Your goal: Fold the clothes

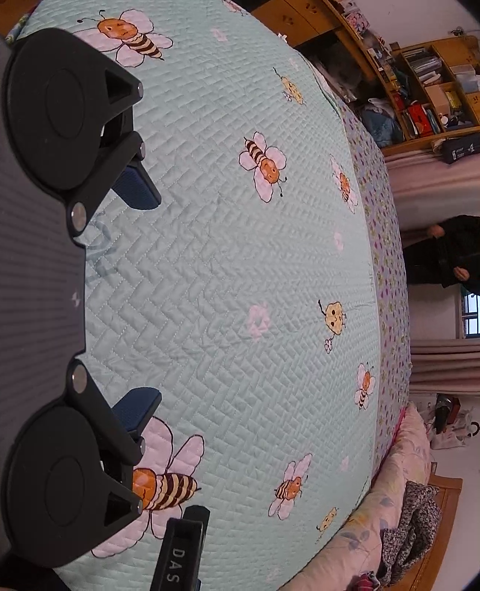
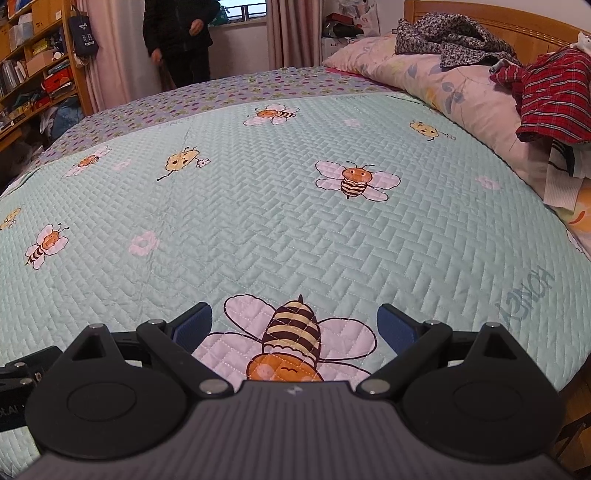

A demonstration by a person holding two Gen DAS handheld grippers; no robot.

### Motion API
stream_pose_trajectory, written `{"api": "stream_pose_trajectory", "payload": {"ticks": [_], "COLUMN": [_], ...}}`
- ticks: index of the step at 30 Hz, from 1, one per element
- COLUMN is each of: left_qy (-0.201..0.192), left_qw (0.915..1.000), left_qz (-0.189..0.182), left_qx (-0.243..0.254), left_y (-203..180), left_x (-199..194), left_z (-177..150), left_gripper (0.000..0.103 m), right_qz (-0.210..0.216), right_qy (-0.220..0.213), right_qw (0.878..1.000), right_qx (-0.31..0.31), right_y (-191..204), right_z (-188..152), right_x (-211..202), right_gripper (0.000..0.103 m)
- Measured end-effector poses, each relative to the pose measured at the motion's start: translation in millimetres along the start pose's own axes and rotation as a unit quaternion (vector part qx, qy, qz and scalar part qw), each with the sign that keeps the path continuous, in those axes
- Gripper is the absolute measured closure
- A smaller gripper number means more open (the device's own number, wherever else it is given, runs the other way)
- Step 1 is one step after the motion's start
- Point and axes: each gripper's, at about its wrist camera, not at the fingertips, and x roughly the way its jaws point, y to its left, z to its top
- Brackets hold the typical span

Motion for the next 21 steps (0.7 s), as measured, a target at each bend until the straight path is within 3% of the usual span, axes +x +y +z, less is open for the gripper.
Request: {"api": "stream_pose_trajectory", "payload": {"ticks": [14, 21], "left_qy": [-0.003, 0.007], "left_qw": [0.9986, 0.999], "left_qz": [-0.052, -0.043], "left_qx": [0.004, 0.01], "left_y": [0.6, -0.6], "left_x": [-11.0, -10.1], "left_z": [1.8, 2.7], "left_gripper": [0.001, 0.001], "right_qz": [0.006, 0.01], "right_qy": [0.002, -0.003], "right_qw": [1.0, 1.0], "right_qx": [0.003, 0.005], "right_y": [0.5, 0.7], "right_z": [-0.3, -0.4], "right_x": [-0.8, -3.6], "right_gripper": [0.007, 0.007]}}
